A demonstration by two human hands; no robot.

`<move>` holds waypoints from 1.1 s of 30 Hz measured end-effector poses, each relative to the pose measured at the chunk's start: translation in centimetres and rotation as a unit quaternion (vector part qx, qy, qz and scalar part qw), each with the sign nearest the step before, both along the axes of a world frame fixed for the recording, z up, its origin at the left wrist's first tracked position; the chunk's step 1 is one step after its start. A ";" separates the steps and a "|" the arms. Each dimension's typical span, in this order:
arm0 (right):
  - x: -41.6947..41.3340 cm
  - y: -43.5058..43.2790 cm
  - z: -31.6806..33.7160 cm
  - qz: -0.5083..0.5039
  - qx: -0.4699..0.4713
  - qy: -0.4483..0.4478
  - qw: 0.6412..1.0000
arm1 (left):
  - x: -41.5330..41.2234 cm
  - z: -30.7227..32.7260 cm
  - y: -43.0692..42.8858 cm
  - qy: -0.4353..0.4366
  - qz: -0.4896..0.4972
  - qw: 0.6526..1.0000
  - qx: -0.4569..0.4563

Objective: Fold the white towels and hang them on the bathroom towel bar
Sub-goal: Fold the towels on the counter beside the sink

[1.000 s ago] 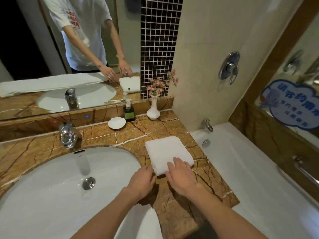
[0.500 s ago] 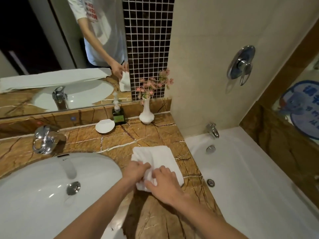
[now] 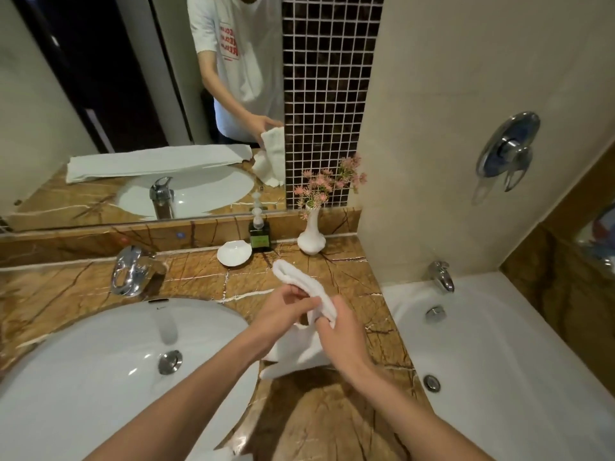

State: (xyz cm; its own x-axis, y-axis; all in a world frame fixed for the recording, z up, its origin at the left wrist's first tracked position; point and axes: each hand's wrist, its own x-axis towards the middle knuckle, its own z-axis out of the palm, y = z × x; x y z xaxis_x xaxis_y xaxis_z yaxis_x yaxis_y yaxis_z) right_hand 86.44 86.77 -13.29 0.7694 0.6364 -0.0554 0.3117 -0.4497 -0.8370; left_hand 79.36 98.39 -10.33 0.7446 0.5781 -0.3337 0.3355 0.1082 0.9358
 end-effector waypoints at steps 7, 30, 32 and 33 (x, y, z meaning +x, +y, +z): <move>-1.7 3.0 3.5 0.104 0.086 0.098 0.986 | -3.9 3.5 3.2 0.027 0.023 0.999 -0.034; -28.0 16.7 5.5 0.336 0.068 0.035 0.939 | -32.5 2.2 11.8 -0.038 0.280 0.959 0.011; -30.4 17.7 5.8 0.328 0.068 0.009 0.942 | -35.1 2.1 12.3 -0.054 0.302 0.952 -0.006; -31.6 18.2 6.0 0.325 0.066 -0.003 0.943 | -36.4 2.2 12.6 -0.061 0.316 0.947 -0.010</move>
State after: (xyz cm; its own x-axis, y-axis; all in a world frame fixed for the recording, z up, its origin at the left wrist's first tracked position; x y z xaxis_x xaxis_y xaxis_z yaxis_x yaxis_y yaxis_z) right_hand 54.86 105.02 -7.31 0.2141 0.9749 0.0607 0.4906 -0.0535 -0.8698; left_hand 42.92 110.95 -8.16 0.2852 0.9156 -0.2834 0.0878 0.2695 0.9590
